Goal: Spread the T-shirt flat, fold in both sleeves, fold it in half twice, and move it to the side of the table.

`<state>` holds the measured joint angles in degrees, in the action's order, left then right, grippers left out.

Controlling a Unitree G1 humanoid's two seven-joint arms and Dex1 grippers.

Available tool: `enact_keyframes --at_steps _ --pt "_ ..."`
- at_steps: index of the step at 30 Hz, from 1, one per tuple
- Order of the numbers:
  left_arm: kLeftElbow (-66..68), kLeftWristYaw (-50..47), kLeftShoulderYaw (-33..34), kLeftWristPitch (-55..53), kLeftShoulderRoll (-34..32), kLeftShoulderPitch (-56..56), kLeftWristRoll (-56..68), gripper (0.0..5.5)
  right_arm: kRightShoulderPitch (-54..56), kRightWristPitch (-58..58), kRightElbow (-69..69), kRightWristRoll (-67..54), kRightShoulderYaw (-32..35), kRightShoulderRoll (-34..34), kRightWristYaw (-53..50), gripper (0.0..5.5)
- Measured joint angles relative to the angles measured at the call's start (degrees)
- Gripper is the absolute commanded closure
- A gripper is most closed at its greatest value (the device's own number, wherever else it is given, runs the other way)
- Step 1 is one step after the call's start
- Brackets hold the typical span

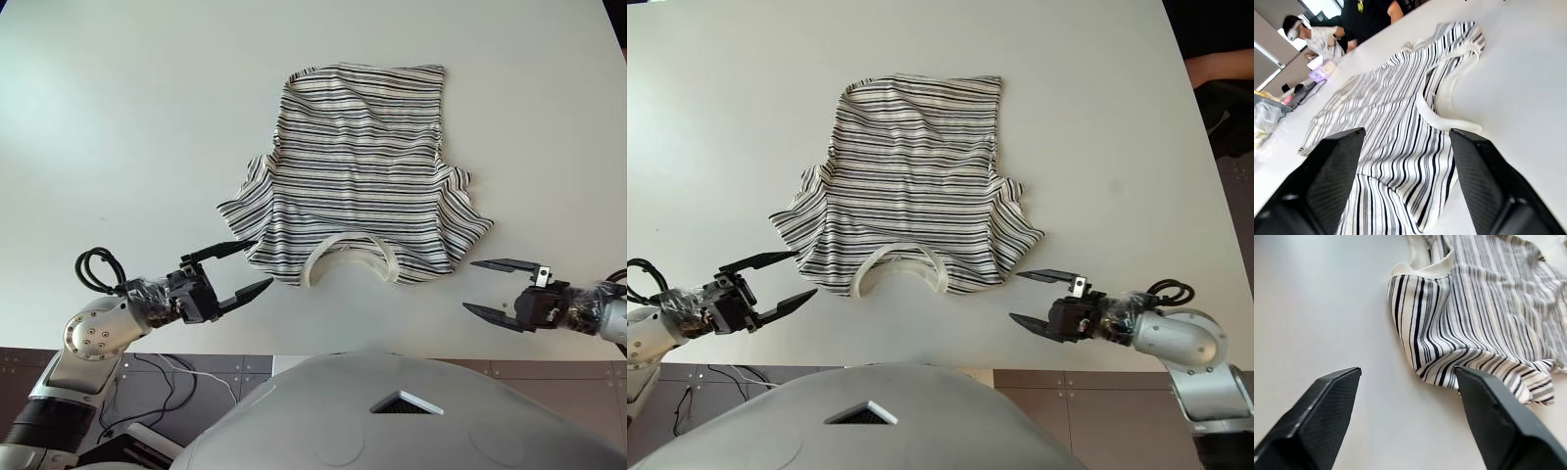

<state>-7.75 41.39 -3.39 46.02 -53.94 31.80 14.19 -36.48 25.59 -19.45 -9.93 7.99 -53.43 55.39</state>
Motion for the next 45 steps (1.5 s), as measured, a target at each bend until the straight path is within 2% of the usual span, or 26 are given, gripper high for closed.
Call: enact_keyframes --at_steps 3,5,7,11,16,20,29,35,41,43,45 --pt "-2.2 -5.0 2.8 -4.1 4.7 -7.3 -0.4 2.35 9.1 -2.7 -1.7 -3.1 1.1 4.8 -6.6 1.85" --pt "1.4 -10.8 3.0 -8.5 10.8 -15.8 -9.1 2.35 15.7 -3.6 4.6 1.8 -0.3 7.7 -10.6 1.85" --pt "5.4 -13.7 2.6 -11.0 13.1 -20.8 -15.9 2.35 18.8 -4.0 10.3 6.0 -2.2 8.8 -12.6 1.85" --pt "15.0 -19.6 -0.1 -14.0 14.0 -28.0 -31.6 2.35 27.0 -4.8 17.3 15.4 -6.8 11.0 -17.2 1.85" --pt "21.9 -21.3 -5.9 -11.5 13.8 -28.0 -40.6 2.35 28.3 -4.5 23.7 25.1 -10.7 11.1 -21.6 1.85" --pt "24.7 -24.5 -7.7 -9.4 12.2 -29.4 -43.9 2.35 28.3 -3.5 23.9 28.4 -11.9 10.8 -23.8 1.85" --pt "21.1 -26.8 -5.0 -10.4 8.3 -22.0 -41.8 2.35 23.8 -1.4 24.9 31.1 -9.0 4.7 -27.5 1.85" --pt "16.1 -26.6 -3.4 -10.2 7.3 -15.7 -38.9 2.35 18.6 0.5 19.8 29.5 -6.6 1.1 -25.5 1.85" --pt "6.9 -21.5 -3.2 -9.1 5.7 -6.9 -32.9 2.35 12.6 3.1 7.9 12.4 0.3 -1.1 -18.1 1.85" --pt "3.5 -19.3 -2.8 -8.5 4.7 -4.5 -31.2 2.35 16.9 1.2 5.2 7.6 2.1 -0.8 -17.9 1.85" --pt "1.3 -18.3 -0.5 -8.5 3.6 -4.3 -30.2 2.35 27.1 -2.2 3.8 6.4 -0.4 1.7 -18.9 1.85"
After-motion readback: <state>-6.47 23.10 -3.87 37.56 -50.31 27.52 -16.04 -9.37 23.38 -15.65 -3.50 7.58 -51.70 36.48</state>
